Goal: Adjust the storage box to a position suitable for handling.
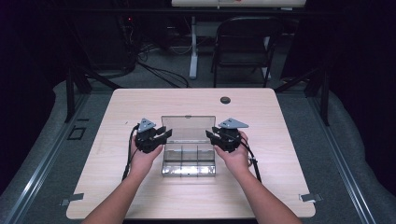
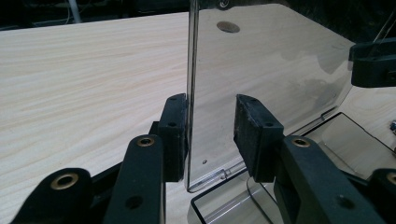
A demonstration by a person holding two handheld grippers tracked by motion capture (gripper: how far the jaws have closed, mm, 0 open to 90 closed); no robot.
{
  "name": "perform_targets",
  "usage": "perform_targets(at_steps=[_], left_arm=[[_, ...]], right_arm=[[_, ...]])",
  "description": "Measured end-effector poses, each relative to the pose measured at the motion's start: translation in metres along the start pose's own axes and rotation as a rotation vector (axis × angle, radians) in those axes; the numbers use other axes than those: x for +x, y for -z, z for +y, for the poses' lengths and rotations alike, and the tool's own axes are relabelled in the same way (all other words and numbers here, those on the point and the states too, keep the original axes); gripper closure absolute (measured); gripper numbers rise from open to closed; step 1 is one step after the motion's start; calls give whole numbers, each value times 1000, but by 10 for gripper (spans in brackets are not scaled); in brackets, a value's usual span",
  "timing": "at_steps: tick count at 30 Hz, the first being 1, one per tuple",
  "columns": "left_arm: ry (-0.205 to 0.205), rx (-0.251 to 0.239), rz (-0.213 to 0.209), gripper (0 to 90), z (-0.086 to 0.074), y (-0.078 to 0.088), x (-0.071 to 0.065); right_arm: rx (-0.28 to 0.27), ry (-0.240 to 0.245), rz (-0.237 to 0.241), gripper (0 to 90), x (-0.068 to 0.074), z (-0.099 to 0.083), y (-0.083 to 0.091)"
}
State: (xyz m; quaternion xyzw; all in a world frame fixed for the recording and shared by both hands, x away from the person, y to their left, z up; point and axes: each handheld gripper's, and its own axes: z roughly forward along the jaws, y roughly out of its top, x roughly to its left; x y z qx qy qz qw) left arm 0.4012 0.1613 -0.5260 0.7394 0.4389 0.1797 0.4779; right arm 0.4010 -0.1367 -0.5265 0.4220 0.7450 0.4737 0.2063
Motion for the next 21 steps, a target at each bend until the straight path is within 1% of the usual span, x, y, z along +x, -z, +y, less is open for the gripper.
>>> perform_targets(at_steps=[3, 5, 6, 7, 10, 11, 14, 16, 17, 20, 21], left_arm=[[5, 0, -6, 648, 0, -1, 2], [9, 1, -5, 649, 1, -2, 3], [11, 3, -7, 650, 1, -2, 3], [20, -2, -9, 650, 1, -3, 3], [29, -3, -13, 650, 1, -5, 5], [27, -1, -12, 649, 1, -6, 5], [37, 0, -13, 642, 1, -8, 7], [45, 9, -25, 634, 2, -9, 9], [58, 2, -27, 630, 2, -10, 9], [63, 18, -32, 622, 3, -11, 10], [66, 9, -29, 622, 3, -12, 10]], right_arm=[[-1, 1, 5, 654, -2, 0, -1], [3, -8, 11, 656, -4, 0, -1], [-4, -19, 15, 656, -4, 0, -2], [-1, -22, 18, 656, -5, 0, -2], [-5, -35, 20, 657, -6, -1, -3], [-1, -37, 21, 656, -7, -1, -4], [3, -49, 24, 652, -9, -1, -5], [7, -55, 31, 646, -10, -2, -7], [10, -57, 29, 645, -10, -2, -8], [22, -64, 30, 642, -12, -2, -10], [22, -67, 29, 641, -12, -1, -11]])
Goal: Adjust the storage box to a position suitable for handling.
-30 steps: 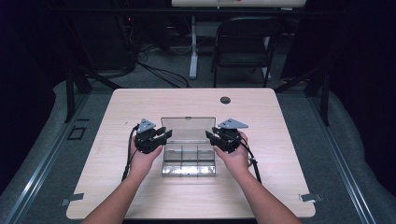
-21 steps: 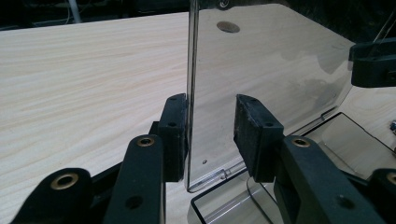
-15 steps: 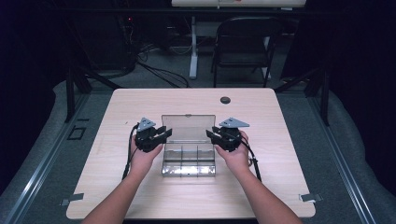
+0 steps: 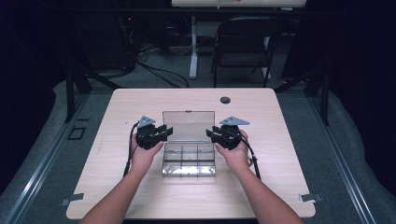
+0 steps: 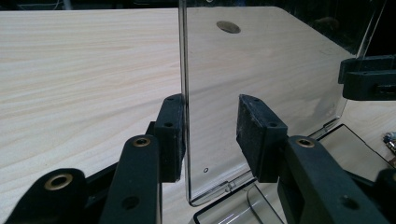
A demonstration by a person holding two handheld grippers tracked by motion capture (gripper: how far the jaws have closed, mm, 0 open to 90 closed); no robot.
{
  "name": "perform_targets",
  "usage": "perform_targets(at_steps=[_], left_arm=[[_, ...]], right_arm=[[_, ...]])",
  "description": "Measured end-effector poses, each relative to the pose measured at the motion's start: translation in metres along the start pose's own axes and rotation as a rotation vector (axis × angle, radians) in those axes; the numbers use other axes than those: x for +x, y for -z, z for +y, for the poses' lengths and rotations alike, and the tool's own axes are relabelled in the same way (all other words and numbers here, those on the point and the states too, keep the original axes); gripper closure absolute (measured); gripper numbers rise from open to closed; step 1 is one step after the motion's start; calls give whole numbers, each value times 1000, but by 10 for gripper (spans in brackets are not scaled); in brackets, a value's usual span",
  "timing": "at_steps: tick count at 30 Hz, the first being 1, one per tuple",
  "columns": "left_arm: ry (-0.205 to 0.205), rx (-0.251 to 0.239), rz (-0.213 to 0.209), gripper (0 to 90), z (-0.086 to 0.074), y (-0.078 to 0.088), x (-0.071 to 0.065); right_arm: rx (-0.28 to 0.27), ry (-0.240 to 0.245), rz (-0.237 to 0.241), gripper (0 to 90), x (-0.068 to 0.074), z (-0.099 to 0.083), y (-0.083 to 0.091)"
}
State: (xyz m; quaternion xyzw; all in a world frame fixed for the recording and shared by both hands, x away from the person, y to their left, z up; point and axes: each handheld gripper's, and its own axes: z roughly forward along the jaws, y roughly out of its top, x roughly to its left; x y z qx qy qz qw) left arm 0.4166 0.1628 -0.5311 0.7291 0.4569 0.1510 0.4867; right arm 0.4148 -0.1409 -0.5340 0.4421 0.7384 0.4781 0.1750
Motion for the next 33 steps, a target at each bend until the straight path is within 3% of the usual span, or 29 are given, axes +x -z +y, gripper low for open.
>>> perform_targets(at_steps=[8, 13, 23, 33], left_arm=[[5, 9, 3, 624, 0, -4, 3], [34, -1, -9, 624, -1, -8, 6], [25, 17, 1, 630, -1, -14, 9], [56, 18, -10, 618, -3, -19, 13]], right_arm=[[3, -23, 5, 643, -3, 0, -4], [6, -20, 2, 645, -4, 0, -7], [14, -47, 3, 645, -8, 0, -12], [24, -81, 10, 643, -12, -1, -17]])
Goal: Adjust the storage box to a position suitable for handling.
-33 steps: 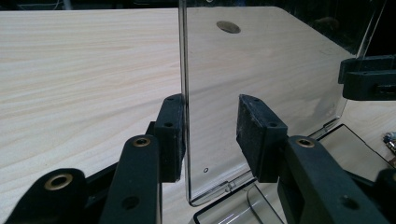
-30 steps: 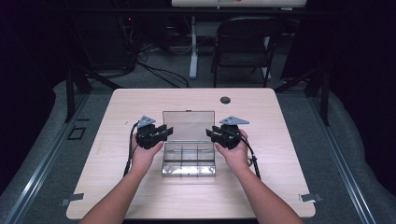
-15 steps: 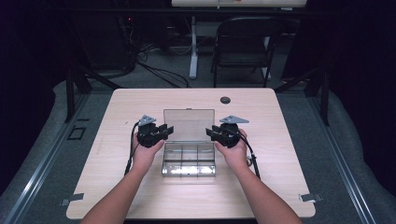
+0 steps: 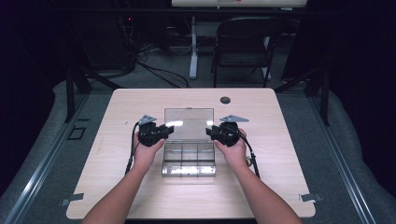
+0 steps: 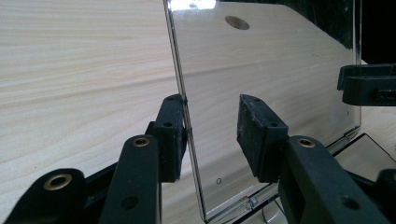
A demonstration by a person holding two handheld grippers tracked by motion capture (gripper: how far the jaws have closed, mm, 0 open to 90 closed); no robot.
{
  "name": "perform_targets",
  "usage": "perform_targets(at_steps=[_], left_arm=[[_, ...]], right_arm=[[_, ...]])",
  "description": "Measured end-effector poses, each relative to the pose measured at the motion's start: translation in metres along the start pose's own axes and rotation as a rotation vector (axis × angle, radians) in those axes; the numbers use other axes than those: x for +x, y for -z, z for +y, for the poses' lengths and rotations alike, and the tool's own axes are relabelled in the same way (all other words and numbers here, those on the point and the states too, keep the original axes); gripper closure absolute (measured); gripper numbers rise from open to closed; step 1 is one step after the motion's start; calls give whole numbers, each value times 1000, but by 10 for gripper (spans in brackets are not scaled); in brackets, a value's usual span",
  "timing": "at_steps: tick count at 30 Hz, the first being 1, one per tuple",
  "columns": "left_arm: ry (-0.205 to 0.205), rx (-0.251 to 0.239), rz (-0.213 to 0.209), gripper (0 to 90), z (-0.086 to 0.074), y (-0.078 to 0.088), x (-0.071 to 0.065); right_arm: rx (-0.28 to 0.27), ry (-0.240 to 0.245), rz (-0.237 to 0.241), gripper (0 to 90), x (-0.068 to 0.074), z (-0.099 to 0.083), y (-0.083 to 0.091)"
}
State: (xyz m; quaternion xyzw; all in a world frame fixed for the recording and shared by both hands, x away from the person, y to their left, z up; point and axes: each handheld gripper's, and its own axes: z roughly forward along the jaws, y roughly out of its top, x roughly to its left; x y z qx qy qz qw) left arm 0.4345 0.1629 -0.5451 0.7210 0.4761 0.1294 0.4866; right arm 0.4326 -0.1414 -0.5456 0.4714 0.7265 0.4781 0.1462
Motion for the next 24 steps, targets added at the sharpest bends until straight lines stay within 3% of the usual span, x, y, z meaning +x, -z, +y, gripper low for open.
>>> perform_targets(at_steps=[24], left_arm=[[95, 38, -37, 596, -4, -9, 10]], right_arm=[[44, -131, 52, 606, -11, -2, -10]])
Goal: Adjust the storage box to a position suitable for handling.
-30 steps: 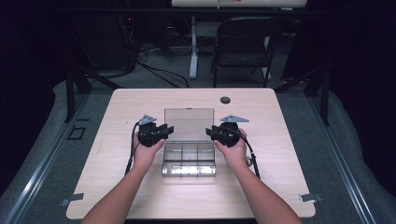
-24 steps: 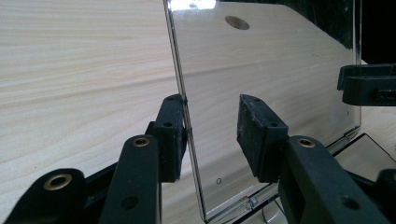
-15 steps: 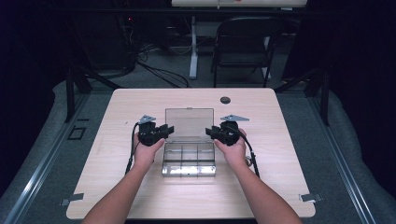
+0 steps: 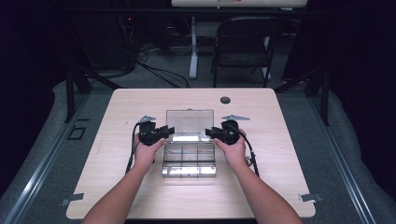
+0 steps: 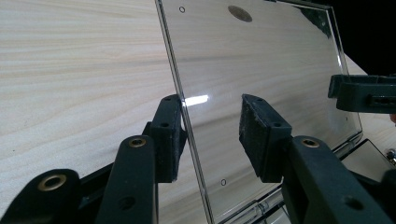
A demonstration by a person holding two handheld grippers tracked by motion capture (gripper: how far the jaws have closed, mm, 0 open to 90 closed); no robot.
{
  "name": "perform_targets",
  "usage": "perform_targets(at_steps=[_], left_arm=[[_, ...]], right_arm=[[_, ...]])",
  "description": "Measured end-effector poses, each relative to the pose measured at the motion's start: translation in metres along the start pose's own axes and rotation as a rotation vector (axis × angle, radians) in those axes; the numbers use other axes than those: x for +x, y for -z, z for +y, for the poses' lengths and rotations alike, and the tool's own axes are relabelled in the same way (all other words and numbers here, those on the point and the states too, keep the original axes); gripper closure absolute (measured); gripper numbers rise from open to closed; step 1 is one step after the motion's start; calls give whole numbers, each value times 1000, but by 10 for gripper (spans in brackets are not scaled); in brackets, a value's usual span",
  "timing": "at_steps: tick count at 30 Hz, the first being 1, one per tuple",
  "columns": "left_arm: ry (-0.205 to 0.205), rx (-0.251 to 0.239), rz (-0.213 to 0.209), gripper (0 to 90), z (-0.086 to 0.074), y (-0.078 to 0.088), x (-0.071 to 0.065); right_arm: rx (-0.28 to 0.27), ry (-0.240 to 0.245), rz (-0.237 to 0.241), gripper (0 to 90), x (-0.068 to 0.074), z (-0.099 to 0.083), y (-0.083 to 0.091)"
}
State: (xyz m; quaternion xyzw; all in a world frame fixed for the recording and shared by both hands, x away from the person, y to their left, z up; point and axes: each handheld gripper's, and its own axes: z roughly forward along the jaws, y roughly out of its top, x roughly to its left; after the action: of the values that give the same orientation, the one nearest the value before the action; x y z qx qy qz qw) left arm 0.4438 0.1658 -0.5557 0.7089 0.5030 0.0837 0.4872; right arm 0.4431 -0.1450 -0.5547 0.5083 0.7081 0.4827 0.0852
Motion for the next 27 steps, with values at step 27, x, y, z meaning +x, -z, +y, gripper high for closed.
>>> perform_targets(at_steps=[27], left_arm=[[143, 45, -34, 588, -5, -9, 12]], right_arm=[[54, -137, 29, 582, -11, -4, -9]])
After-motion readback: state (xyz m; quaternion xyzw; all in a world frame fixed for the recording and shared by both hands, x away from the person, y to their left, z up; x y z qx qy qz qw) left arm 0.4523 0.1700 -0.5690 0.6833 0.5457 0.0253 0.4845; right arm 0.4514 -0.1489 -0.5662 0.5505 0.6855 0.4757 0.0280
